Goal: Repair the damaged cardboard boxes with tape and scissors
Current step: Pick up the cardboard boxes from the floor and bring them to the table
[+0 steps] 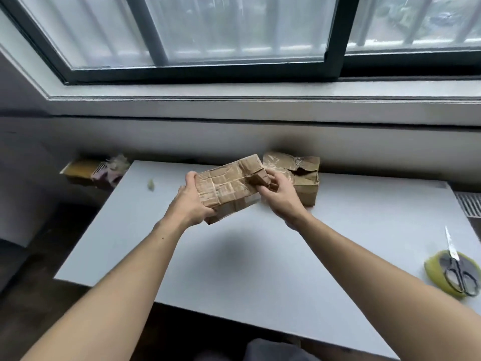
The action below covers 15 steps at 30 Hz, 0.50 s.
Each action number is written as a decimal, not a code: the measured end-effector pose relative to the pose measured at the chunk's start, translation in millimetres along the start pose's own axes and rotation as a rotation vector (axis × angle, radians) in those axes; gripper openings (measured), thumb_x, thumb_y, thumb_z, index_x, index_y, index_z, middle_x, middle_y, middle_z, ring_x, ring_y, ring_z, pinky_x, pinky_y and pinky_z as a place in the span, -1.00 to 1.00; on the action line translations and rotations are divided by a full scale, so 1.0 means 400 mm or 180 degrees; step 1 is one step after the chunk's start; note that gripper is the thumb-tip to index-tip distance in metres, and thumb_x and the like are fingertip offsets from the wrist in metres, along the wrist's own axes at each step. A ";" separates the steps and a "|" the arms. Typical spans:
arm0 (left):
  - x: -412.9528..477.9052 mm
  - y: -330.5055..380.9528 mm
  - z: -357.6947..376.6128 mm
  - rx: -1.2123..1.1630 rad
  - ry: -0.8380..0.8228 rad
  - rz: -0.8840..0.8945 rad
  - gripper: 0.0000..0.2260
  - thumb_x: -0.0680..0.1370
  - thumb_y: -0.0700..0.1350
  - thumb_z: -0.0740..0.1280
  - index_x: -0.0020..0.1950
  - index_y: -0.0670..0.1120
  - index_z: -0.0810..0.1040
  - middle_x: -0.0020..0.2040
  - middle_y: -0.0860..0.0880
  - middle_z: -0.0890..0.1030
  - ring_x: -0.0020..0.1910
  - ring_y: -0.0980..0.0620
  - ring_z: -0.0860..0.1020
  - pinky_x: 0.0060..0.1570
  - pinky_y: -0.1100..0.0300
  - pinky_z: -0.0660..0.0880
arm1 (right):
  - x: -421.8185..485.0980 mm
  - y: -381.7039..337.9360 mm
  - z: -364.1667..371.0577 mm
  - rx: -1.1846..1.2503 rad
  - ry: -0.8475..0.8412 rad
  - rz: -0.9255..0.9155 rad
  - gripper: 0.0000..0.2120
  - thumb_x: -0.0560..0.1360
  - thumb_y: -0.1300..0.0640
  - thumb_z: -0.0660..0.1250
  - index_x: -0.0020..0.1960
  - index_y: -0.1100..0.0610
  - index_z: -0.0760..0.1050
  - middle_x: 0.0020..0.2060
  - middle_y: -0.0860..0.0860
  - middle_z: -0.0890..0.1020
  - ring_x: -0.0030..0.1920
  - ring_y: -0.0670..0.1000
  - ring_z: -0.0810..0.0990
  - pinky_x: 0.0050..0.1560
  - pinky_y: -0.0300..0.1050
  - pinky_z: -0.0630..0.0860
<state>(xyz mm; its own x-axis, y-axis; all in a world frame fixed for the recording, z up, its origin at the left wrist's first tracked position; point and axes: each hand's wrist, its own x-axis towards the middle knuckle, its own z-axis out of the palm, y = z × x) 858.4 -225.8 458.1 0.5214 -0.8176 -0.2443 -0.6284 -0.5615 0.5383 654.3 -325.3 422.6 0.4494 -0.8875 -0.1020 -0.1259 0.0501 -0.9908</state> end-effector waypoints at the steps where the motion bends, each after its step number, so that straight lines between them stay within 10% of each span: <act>1: 0.013 -0.003 -0.004 0.0019 0.0030 -0.0062 -0.18 0.23 -0.09 0.54 0.30 0.15 0.09 0.17 -0.05 0.45 0.01 -0.11 0.56 -0.07 -0.04 0.60 | 0.022 -0.001 0.009 0.0018 -0.0051 0.0006 -0.69 0.54 0.24 0.39 0.22 -0.03 0.48 0.12 0.06 0.66 0.17 0.06 0.63 0.22 -0.10 0.50; 15: 0.361 -0.033 0.072 0.0334 -0.0425 -0.0405 -0.21 0.31 -0.19 0.48 0.39 -0.06 0.08 0.24 -0.17 0.42 0.13 -0.24 0.48 0.00 -0.01 0.50 | 0.136 0.074 -0.003 -0.0438 0.0993 0.0623 -0.71 0.60 0.14 0.33 0.31 0.13 0.50 0.13 -0.01 0.60 0.15 -0.09 0.56 0.24 -0.19 0.48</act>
<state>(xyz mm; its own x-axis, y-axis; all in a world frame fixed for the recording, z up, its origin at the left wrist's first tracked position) 925.3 -340.2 392.4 0.5236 -0.7449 -0.4134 -0.6226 -0.6658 0.4111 673.9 -372.7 387.8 0.1174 -0.9649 -0.2348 -0.3095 0.1891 -0.9319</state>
